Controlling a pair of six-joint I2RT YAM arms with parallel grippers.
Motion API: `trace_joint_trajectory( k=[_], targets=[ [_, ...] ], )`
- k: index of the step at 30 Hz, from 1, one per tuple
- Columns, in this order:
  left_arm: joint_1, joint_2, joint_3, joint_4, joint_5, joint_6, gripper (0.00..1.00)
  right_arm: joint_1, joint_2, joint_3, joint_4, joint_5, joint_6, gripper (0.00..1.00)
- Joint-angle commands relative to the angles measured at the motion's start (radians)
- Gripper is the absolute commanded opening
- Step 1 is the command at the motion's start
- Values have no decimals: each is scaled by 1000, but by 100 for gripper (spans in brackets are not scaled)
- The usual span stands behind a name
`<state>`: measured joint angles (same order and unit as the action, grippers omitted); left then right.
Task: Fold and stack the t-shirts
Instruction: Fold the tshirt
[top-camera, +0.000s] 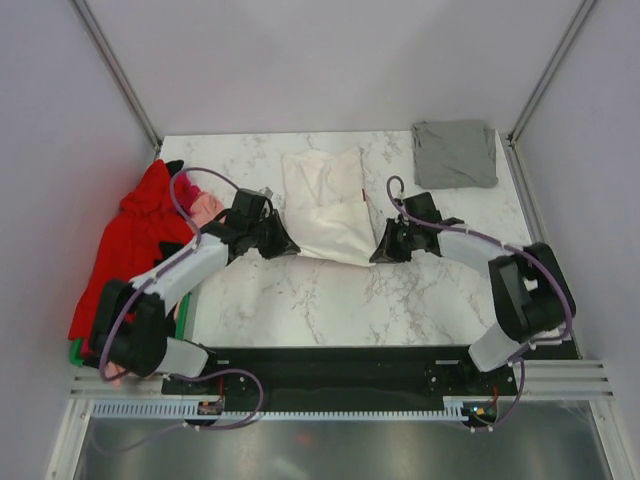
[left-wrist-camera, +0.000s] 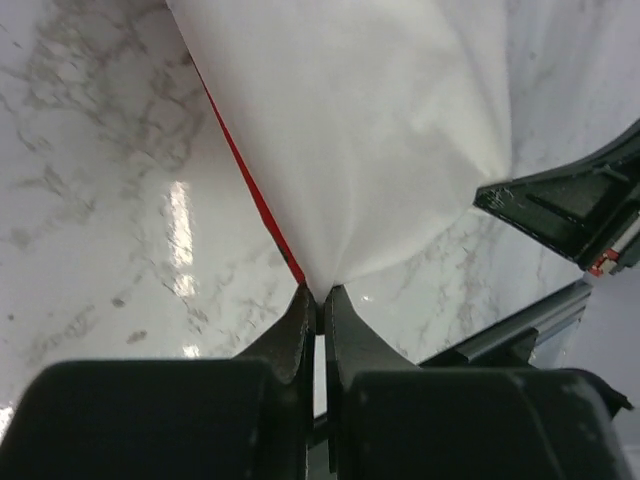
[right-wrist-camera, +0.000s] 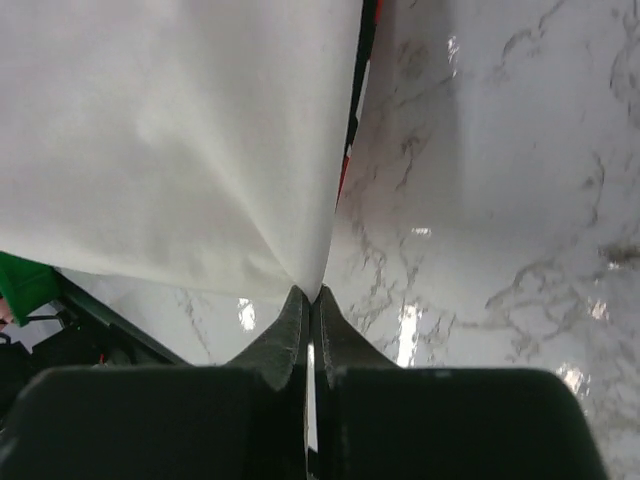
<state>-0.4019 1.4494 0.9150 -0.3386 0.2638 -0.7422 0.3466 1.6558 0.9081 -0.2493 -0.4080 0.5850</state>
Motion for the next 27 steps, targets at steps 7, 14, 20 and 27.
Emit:
trace_joint_trajectory(
  k=[7,14,20,27],
  targets=[
    [-198,-429,-96,-258,-55,-167,2,35,-565,-163,-298,75,110,0],
    [-238,-609,-13,-439,-116,-223,2,172,-739,-54,-519,227,208,0],
    [-233,-508,62,-462,-181,-201,2,173,-590,162,-574,326,145,0],
    [-154,-379,205,-462,-204,-125,2,164,-407,360,-585,393,62,0]
  ],
)
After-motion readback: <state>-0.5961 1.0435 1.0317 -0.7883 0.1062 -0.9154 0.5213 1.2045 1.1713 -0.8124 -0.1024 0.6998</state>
